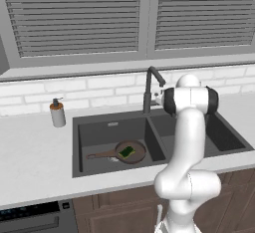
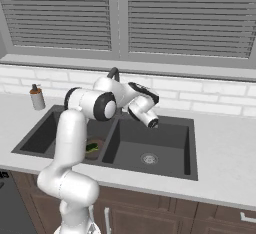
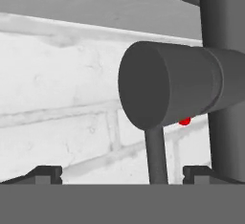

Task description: Pick the pan and sponge and place them into the sink. Then turn on the water.

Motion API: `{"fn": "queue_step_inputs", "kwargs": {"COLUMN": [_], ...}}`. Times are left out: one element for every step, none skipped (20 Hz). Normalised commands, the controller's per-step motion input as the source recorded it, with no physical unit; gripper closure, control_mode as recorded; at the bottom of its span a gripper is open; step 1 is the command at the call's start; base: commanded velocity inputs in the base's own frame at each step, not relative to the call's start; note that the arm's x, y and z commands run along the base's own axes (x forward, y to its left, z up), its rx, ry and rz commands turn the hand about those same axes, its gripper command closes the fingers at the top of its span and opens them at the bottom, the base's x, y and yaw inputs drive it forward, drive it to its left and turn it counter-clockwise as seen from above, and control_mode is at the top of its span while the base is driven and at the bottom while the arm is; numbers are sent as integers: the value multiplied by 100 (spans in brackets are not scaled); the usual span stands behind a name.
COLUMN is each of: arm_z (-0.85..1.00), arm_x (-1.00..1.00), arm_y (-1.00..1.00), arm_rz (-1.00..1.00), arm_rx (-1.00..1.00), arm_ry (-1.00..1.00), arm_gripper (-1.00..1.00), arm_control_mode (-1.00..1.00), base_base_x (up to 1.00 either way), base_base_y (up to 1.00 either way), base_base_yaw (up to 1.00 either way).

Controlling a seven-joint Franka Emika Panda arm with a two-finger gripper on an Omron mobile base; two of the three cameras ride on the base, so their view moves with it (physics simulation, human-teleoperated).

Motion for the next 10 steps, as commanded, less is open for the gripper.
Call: {"fn": "queue_step_inputs", "kwargs": {"arm_z": [-24, -25, -26, -25, -25, -20, -16, -14, -6, -2], "arm_x": [31, 29, 28, 21, 19, 15, 11, 11, 4, 4], "arm_y": [0, 0, 0, 0, 0, 0, 0, 0, 0, 0], "arm_rz": [0, 0, 0, 0, 0, 0, 0, 0, 0, 0], "arm_rx": [0, 0, 0, 0, 0, 0, 1, 1, 1, 2], "arm_ry": [-1, -2, -2, -2, -2, -2, -3, -3, -5, -5], "arm_gripper": [-100, -100, -100, -100, -100, -100, -100, -100, -100, 100], "arm_control_mode": [-100, -100, -100, -100, -100, -100, -100, -100, -100, -100], "base_base_x": [0, 0, 0, 0, 0, 0, 0, 0, 0, 0], "base_base_y": [0, 0, 0, 0, 0, 0, 0, 0, 0, 0], "base_base_yaw": [0, 0, 0, 0, 0, 0, 0, 0, 0, 0]}}
